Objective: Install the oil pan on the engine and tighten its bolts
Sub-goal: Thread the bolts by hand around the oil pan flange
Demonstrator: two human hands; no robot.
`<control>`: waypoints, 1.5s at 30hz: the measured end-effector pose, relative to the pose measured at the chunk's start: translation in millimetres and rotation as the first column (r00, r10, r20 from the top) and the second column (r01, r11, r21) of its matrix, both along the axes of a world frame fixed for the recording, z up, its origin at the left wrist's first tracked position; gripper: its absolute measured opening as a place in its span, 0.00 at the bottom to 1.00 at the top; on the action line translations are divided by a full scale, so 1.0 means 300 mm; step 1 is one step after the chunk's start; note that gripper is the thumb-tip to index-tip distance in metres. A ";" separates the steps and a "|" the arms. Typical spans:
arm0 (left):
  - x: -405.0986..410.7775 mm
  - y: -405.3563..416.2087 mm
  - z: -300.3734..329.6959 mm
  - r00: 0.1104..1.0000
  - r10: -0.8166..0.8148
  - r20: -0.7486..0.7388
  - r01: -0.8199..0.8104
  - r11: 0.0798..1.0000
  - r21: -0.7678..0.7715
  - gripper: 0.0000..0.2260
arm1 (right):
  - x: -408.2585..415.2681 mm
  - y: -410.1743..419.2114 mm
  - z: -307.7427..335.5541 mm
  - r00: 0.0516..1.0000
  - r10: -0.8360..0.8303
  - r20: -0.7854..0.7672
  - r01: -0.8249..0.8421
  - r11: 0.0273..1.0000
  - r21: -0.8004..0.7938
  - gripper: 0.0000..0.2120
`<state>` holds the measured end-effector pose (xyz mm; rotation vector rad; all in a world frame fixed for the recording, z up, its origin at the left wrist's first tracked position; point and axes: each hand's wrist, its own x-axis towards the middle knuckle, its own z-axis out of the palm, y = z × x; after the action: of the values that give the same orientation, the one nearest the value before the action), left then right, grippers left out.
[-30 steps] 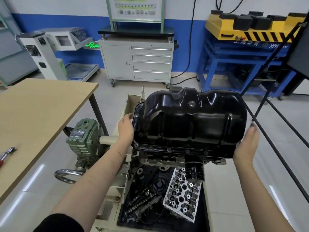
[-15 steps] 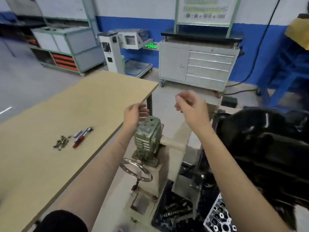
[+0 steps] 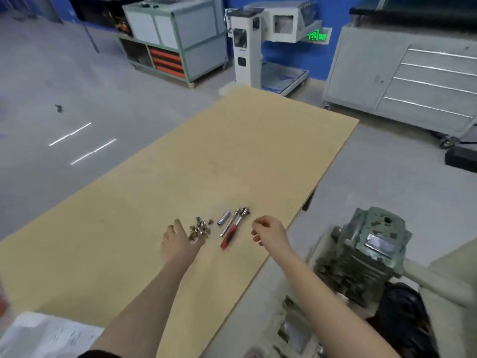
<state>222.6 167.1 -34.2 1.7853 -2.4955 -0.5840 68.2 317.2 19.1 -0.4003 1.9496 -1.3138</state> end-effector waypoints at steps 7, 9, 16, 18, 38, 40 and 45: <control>0.003 -0.007 -0.234 0.993 -0.115 0.038 0.118 0.990 -0.072 0.43 | 0.092 -0.220 -0.165 0.950 0.257 -0.179 -0.232 0.961 0.150 0.10; 0.001 -0.037 -0.242 0.989 -0.144 0.019 0.145 0.982 -0.123 0.46 | 0.103 -0.288 -0.191 0.914 0.344 -0.215 -0.310 0.934 0.180 0.15; -0.036 -0.131 -0.249 0.958 -0.281 -0.059 0.271 0.953 -0.135 0.43 | 0.102 -0.488 -0.250 0.759 0.580 -0.297 -0.476 0.805 0.355 0.20; -0.045 -0.145 -0.260 0.937 -0.341 -0.073 0.330 0.935 -0.131 0.40 | 0.107 -0.519 -0.267 0.701 0.637 -0.320 -0.489 0.756 0.435 0.17; -0.054 -0.126 -0.232 0.892 -0.451 -0.043 0.388 0.809 -0.441 0.13 | 0.130 -0.478 -0.287 0.967 -0.038 0.252 0.037 0.999 0.009 0.08; -0.054 -0.124 -0.227 0.895 -0.445 -0.039 0.385 0.812 -0.439 0.14 | 0.127 -0.458 -0.263 0.943 -0.099 0.317 0.111 0.994 -0.021 0.07; -0.072 -0.131 -0.191 0.886 -0.463 -0.020 0.415 0.812 -0.411 0.11 | 0.143 -0.402 -0.225 0.900 -0.154 0.409 0.168 0.986 0.001 0.07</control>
<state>200.8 127.9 -91.5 1.0041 -2.6993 -0.1538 111.2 196.5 -48.4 0.0274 1.6334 -1.4068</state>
